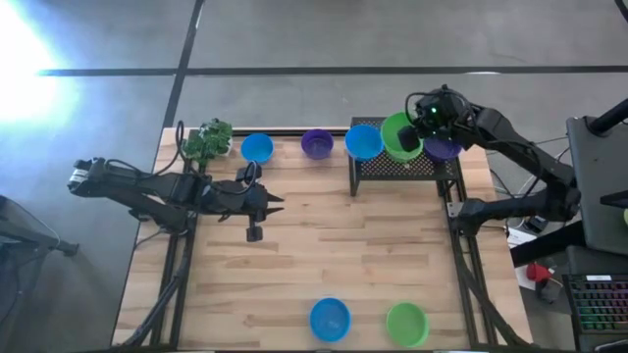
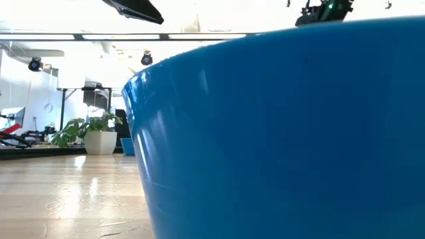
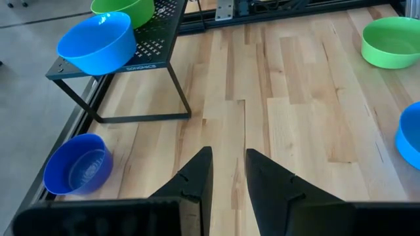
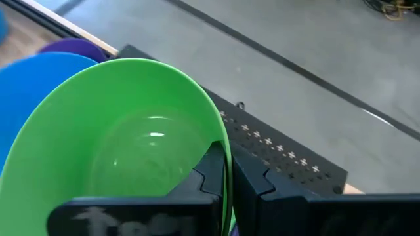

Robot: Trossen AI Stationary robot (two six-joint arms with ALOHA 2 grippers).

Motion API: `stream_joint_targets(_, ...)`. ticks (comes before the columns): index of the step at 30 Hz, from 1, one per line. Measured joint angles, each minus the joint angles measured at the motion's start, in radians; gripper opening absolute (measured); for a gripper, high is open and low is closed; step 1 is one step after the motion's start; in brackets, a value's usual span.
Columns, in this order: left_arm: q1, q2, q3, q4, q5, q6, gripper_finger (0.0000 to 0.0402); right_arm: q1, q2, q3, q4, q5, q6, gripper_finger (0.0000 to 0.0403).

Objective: Pick & Place Mini bowls
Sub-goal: Stack the left green bowl on the green bowl on the shelf

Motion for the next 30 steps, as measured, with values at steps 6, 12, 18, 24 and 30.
stream_joint_targets(6, 0.0, 0.0, 0.0, 0.0, 0.0, 0.0, 0.0084, -0.024, 0.001, -0.021, 0.0, -0.002, -0.008, 0.0008)
stream_joint_targets(12, 0.0, 0.0, 0.0, 0.0, 0.0, 0.0, 0.0084, -0.025, 0.001, -0.021, -0.002, -0.003, -0.009, 0.0008)
stream_joint_targets(18, 0.0, 0.0, 0.0, 0.0, 0.0, -0.001, 0.0084, -0.024, 0.001, -0.04, -0.002, -0.002, -0.012, 0.0008)
stream_joint_targets(24, 0.001, 0.0, 0.0, 0.0, 0.0, -0.002, 0.0084, -0.024, 0.001, -0.06, -0.002, -0.002, -0.018, 0.0009)
stream_joint_targets(30, 0.001, 0.0, 0.0, 0.0, 0.0, -0.004, 0.0084, -0.024, 0.001, -0.061, -0.001, -0.002, -0.02, 0.0015)
